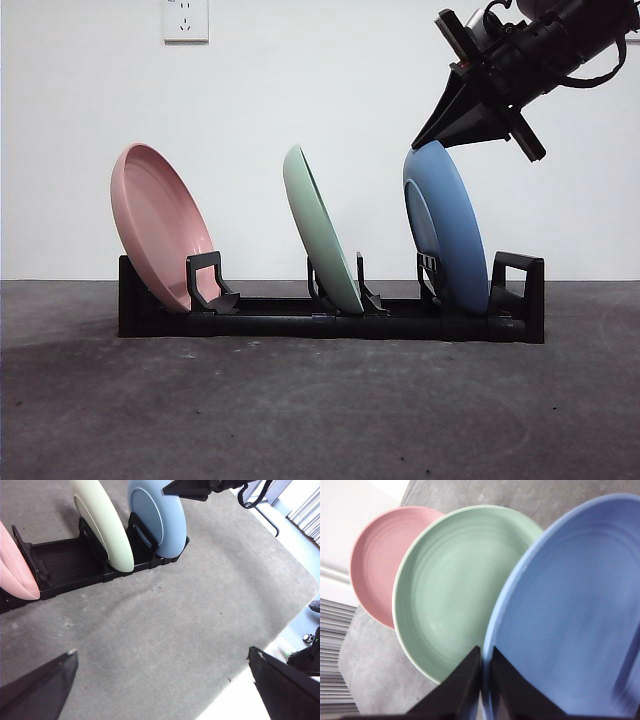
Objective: Place the plate
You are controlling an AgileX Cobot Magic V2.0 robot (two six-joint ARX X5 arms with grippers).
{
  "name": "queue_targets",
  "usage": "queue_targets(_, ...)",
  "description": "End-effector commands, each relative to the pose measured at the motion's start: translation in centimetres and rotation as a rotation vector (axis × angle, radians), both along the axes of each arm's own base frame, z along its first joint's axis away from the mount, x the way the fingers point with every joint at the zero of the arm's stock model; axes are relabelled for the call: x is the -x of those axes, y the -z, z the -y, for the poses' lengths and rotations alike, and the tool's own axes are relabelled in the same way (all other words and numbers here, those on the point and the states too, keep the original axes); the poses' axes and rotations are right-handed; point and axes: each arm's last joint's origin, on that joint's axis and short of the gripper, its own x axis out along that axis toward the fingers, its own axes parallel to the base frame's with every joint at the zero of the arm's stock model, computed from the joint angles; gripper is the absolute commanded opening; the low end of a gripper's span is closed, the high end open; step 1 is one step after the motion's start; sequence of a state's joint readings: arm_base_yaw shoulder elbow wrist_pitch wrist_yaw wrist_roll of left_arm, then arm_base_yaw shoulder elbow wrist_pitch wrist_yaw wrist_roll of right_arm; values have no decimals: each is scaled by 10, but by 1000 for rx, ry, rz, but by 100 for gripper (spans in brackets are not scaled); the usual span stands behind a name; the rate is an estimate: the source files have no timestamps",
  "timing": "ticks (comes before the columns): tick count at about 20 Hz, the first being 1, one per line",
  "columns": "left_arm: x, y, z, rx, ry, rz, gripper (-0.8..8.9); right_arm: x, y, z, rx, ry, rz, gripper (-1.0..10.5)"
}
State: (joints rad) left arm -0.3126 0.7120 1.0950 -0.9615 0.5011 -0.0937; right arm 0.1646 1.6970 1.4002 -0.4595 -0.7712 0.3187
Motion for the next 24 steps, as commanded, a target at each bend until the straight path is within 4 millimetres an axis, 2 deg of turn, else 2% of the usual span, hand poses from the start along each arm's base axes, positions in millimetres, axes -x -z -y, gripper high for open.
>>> queue_targets(1, 1, -7, 0, 11, 8, 24, 562, 3, -16, 0, -23, -7, 45, 12)
queue_targets(7, 0, -6, 0, 6, 12, 27, 562, 37, -61, 5, -45, -12, 148, 12)
queue_targets(12, 0, -6, 1, -1, 17, 36, 562, 90, -96, 7, -20, -91, 222, 12)
queue_targets(15, 0, -6, 1, -3, 19, 39, 562, 126, -104, -1, 45, -211, 239, 12)
queue_targets(20, 0, -6, 0, -4, 19, 36, 562, 188, -105, -34, 243, -418, 234, 12)
queue_targets(24, 1, -6, 0, -4, 19, 34, 562, 221, -99, -58, 436, -478, 222, 12)
